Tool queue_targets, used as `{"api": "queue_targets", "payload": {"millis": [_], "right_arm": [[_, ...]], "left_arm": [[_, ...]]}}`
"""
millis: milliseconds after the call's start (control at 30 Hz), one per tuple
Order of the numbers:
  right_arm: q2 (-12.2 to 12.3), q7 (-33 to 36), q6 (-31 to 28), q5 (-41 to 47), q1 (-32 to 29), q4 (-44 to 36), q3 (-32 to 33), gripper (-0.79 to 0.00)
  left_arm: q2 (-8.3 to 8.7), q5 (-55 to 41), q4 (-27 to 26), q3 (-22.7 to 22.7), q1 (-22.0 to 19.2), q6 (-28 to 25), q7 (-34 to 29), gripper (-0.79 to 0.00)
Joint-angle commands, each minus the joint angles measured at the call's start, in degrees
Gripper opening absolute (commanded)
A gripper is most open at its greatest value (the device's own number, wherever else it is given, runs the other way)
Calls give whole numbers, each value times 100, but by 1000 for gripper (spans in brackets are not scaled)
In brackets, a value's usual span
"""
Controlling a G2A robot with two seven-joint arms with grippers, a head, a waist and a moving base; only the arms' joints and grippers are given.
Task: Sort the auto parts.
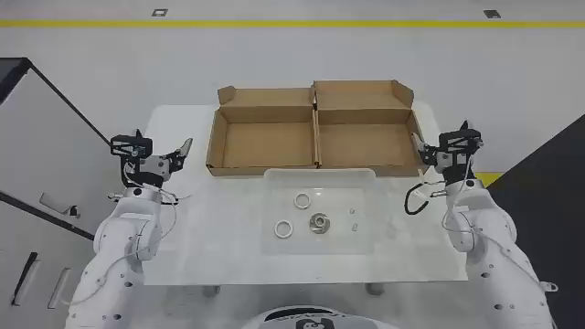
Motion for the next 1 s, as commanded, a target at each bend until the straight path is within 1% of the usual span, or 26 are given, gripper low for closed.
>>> {"api": "queue_targets", "payload": {"millis": [0, 333, 400, 467, 533, 600, 733, 833, 967], "right_arm": [[0, 0, 0, 0, 0, 0, 0, 0], [0, 0, 0, 0, 0, 0, 0, 0], [3, 36, -91, 38, 40, -52, 37, 0], [23, 61, -326, -44, 50, -194, 126, 0], [43, 217, -621, 2, 80, -334, 220, 0], [72, 517, -1001, -8, 122, -537, 300, 0], [150, 1382, -2014, 0, 256, -991, 424, 0], [215, 2125, -2783, 147, 476, -1233, 532, 0], [291, 2926, -3622, 471, 878, -1272, 578, 0]], "left_arm": [[0, 0, 0, 0, 0, 0, 0, -1], [0, 0, 0, 0, 0, 0, 0, 0], [0, 0, 0, 0, 0, 0, 0, 0], [0, 0, 0, 0, 0, 0, 0, 0], [0, 0, 0, 0, 0, 0, 0, 0], [0, 0, 0, 0, 0, 0, 0, 0], [0, 0, 0, 0, 0, 0, 0, 0], [0, 0, 0, 0, 0, 0, 0, 0], [0, 0, 0, 0, 0, 0, 0, 0]]}}
